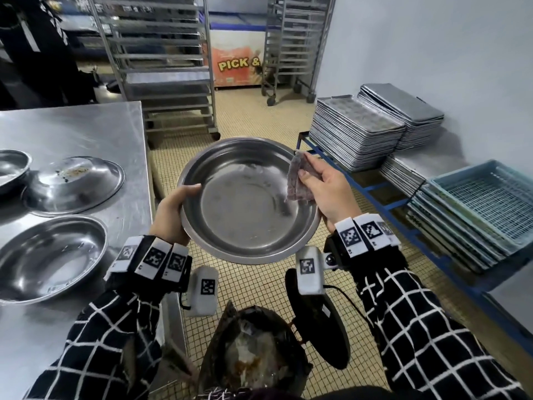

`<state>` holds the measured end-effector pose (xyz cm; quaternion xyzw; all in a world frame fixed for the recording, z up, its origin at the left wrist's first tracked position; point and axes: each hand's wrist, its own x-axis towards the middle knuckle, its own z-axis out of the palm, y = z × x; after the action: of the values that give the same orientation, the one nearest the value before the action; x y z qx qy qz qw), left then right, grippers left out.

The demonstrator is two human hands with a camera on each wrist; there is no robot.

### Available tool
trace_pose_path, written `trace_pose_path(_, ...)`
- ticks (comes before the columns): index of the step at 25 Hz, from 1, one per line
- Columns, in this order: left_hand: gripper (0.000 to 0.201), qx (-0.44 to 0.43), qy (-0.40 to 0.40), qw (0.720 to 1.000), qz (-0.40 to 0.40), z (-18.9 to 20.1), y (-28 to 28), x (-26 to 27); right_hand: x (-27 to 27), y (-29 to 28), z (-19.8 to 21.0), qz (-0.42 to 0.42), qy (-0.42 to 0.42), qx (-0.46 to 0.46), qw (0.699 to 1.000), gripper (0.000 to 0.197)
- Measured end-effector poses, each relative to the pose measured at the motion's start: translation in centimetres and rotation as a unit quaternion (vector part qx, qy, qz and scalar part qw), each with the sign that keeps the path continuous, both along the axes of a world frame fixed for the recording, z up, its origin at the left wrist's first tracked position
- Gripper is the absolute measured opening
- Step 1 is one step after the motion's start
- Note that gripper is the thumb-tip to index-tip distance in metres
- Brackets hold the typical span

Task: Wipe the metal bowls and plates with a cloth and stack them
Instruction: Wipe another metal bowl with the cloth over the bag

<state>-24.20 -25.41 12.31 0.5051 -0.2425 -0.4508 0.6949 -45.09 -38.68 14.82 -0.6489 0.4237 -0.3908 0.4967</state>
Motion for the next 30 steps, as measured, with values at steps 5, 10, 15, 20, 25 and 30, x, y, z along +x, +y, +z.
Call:
trace_pose_path(5, 0.033, -0.009, -0.042, 0.992, 0.122, -1.8, -1.1, -3.0, 0.7, 3.6, -2.3, -0.089, -0.092, 0.047, 0.991, 0.048)
trace_pose_path(10, 0.038, -0.007, -0.068, 0.998, 0.008, -1.4, -0.7, -1.0, 0.7, 3.1, -2.5, -0.098, -0.091, 0.033, 0.99, 0.047)
trace_pose_path(15, 0.033, -0.068, -0.018, 0.997, -0.019, -0.2, 0.0, 1.3, 0.2, 1.1, 0.2, 0.036, -0.024, 0.027, 0.999, 0.034)
trace_pose_path(20, 0.026, -0.039, -0.026, 0.993, 0.106, -1.7, -0.5, -1.3, 1.6, 2.9, -2.2, -0.008, -0.026, 0.025, 0.999, 0.049)
trace_pose_path(25, 0.032, 0.04, -0.053, 0.997, 0.049, -3.4, -0.4, -3.7, 2.4, 4.2, -3.8, -0.069, -0.046, 0.044, 0.996, 0.052)
trace_pose_path(30, 0.037, -0.102, -0.009, 0.994, -0.021, -1.3, 0.7, 0.5, 0.6, 1.4, -0.6, 0.014, -0.01, 0.008, 1.0, 0.038)
